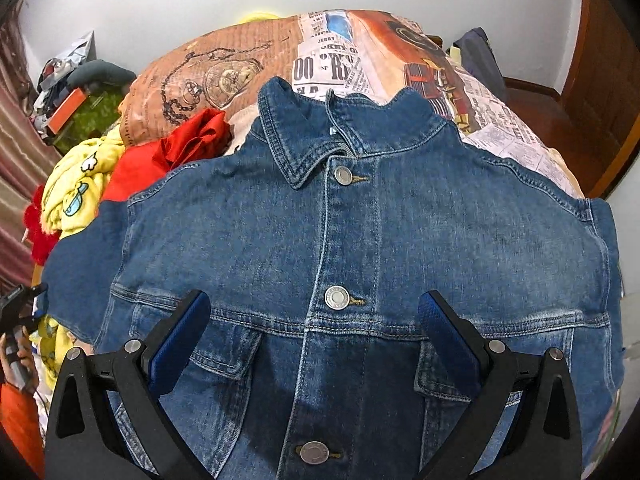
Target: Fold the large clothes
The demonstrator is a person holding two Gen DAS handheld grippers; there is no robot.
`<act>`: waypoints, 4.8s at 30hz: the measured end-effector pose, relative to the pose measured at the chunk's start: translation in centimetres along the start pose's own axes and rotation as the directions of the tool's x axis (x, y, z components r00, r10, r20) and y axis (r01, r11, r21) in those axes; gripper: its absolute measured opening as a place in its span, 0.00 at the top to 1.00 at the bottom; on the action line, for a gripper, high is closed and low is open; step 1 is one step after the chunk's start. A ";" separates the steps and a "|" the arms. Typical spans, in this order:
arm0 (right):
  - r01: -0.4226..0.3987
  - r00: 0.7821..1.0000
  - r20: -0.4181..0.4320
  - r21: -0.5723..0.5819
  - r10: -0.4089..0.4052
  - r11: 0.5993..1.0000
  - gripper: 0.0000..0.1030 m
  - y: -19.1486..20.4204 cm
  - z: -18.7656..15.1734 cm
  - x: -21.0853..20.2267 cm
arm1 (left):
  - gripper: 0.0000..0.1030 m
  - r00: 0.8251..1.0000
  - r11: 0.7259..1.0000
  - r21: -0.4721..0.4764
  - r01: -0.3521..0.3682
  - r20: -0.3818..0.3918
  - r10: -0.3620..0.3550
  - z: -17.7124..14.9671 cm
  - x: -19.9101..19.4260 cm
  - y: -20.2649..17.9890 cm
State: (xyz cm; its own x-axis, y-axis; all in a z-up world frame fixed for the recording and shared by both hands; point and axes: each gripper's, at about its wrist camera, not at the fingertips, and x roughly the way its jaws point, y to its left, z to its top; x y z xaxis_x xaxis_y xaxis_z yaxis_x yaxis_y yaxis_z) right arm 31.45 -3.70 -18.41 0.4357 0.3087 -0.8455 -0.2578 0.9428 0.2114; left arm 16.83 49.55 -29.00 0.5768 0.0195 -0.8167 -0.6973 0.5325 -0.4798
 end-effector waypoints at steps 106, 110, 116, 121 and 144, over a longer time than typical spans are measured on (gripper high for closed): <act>0.226 0.974 0.141 -0.603 -0.177 0.765 0.80 3.8 0.0 0.6 | 0.43 0.995 0.614 0.789 -0.018 -0.048 0.091 -21.7 -2.2 -27.8; 0.183 0.979 0.160 -0.454 -0.122 0.872 0.84 -0.2 2.2 -2.5 | 0.43 0.996 0.632 0.775 -0.015 -0.047 0.081 -21.0 -2.5 -28.5; 0.122 0.983 0.168 -0.292 -0.074 0.949 0.85 -5.4 2.9 -5.1 | 0.43 0.994 0.611 0.792 -0.007 -0.060 0.089 -21.9 -1.5 -30.0; 0.055 0.996 0.084 -0.187 -0.040 0.981 0.85 -8.3 1.4 -3.2 | 0.43 0.979 0.573 0.819 -0.032 -0.089 0.181 -23.6 1.9 -29.9; 0.074 0.997 -0.024 -0.024 -0.075 0.997 0.68 -15.4 -2.8 -1.8 | 0.28 0.977 0.605 0.794 -0.056 -0.080 0.196 -24.0 3.3 -28.3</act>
State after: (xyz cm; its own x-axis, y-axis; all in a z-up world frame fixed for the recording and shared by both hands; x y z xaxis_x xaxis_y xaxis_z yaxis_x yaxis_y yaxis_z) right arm 32.23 -19.11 -21.51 0.4328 0.2344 -0.8705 -0.2456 0.9597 0.1363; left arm 28.23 14.18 -25.79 0.3932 0.0553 -0.9178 -0.1165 0.9931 0.0100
